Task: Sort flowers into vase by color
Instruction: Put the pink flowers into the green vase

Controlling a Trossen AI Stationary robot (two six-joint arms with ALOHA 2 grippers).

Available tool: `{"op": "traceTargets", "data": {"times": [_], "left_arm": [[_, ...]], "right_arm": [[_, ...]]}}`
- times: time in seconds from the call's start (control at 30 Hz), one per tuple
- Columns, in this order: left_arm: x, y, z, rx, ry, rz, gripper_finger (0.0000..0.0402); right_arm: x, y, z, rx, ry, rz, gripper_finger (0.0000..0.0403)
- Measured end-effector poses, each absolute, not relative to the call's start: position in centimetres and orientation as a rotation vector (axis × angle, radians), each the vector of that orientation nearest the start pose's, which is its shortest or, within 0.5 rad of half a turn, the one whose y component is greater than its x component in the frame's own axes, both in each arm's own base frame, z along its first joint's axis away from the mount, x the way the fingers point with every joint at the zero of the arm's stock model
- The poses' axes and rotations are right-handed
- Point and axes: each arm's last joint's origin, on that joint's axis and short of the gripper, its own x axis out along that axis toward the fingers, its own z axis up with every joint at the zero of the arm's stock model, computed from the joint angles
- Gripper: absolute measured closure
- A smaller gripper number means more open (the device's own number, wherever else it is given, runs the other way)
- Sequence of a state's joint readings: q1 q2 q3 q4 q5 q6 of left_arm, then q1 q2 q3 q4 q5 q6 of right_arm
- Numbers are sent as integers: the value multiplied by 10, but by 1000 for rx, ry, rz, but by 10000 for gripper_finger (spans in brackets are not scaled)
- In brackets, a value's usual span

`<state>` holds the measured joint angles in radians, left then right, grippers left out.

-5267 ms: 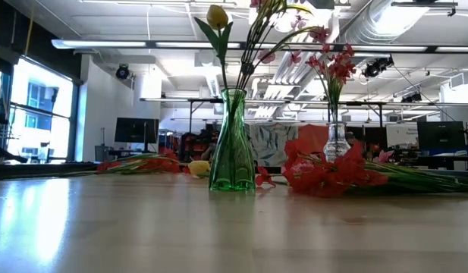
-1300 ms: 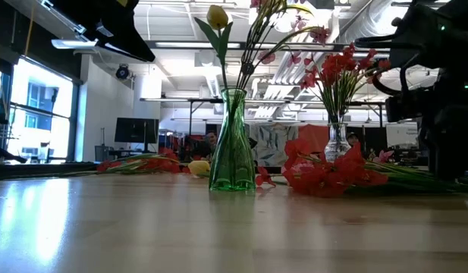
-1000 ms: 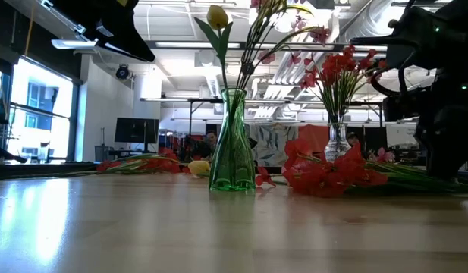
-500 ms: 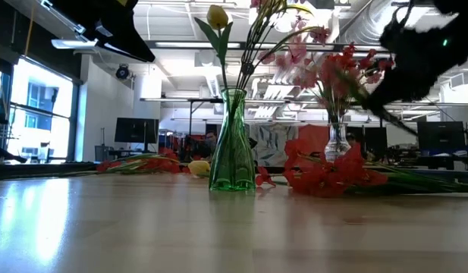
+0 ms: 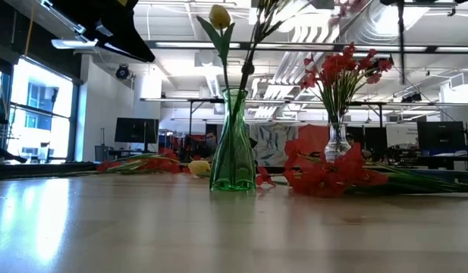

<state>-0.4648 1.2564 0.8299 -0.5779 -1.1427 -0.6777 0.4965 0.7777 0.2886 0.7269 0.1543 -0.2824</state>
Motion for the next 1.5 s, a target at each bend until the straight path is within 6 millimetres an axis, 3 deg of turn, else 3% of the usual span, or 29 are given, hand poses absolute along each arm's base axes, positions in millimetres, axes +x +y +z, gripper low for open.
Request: {"op": "traceTargets", "data": {"times": [0.23,0.4,0.53,0.67,0.83,0.93,1.17,1.33,1.5], "left_arm": [[217,-79,241,114,455,799,300],[217,-79,241,115,455,798,300],[217,-79,240,113,460,794,300],[217,-80,240,113,476,777,300],[217,-80,240,110,481,771,300],[217,-80,240,110,481,771,300],[217,-80,240,102,477,773,300],[217,-80,240,102,477,773,300],[217,-80,240,102,477,773,300]], "right_arm": [[164,83,239,-316,-450,251,400],[173,83,264,-344,-539,158,400],[167,78,290,-368,-561,-34,400],[153,72,315,-419,-445,-290,400],[136,69,342,-393,-118,-496,400],[127,76,345,-353,11,-381,400],[117,102,332,-24,198,153,400],[131,136,303,-41,115,397,400],[152,152,268,-69,-4,437,400]]}}
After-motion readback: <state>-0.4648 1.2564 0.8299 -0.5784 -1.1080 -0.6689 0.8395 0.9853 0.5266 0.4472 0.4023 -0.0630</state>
